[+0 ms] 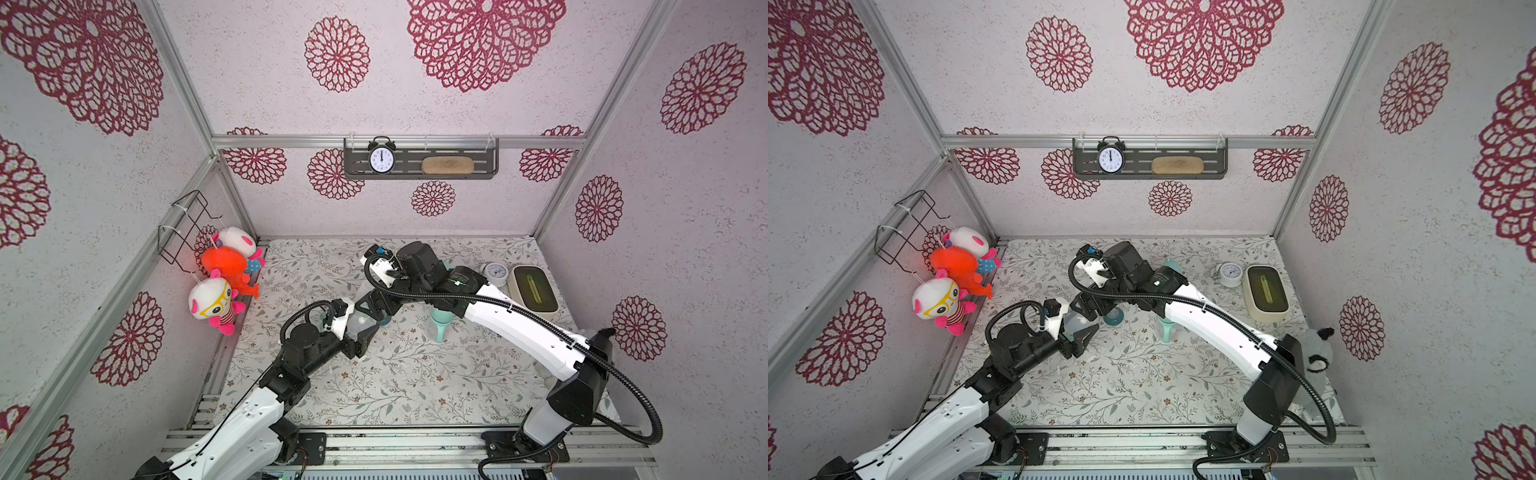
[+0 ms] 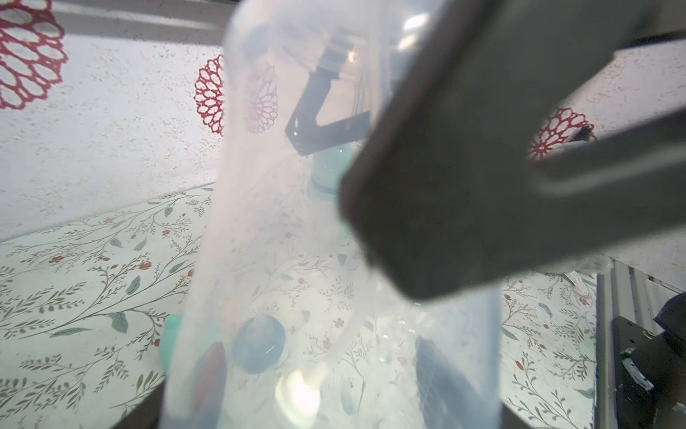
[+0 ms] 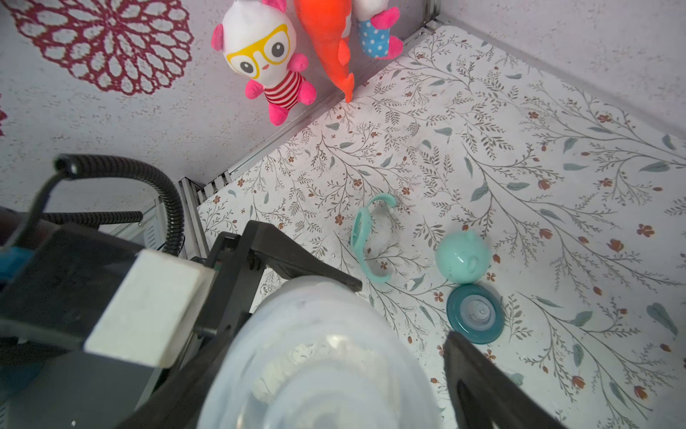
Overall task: Assemble the baby bottles
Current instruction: Pick up the baby bottle from the center of the board.
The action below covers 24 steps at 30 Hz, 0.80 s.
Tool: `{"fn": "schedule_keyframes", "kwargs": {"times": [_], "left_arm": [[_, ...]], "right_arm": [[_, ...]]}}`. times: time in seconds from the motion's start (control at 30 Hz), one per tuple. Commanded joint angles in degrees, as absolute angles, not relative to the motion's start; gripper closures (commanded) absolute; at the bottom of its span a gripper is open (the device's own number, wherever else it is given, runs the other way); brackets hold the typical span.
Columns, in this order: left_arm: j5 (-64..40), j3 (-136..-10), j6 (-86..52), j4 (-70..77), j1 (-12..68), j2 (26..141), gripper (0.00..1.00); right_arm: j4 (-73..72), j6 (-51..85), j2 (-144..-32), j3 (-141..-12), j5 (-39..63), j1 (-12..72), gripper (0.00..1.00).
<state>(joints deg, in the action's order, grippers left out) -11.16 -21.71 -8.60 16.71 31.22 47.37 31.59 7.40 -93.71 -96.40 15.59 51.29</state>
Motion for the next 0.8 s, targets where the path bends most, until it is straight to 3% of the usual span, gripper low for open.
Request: {"fn": "schedule_keyframes", "kwargs": {"times": [0.0,0.4,0.77], "left_arm": [[-6.53,-23.06,-9.01,17.93,31.44,47.54,1.00],[0.41,-27.28,-10.11,13.19,28.36,48.09,1.00],[4.72,-33.78,-11.26,3.86,24.29,46.35,1.00]], "right_arm": [[30.38,5.65,-86.75,-94.83,12.90,50.15,0.11],[22.98,4.42,-79.10,-77.90,14.71,49.58,0.12],[10.69,0.41,-89.09,-68.29,11.61,52.62,0.19]]}}
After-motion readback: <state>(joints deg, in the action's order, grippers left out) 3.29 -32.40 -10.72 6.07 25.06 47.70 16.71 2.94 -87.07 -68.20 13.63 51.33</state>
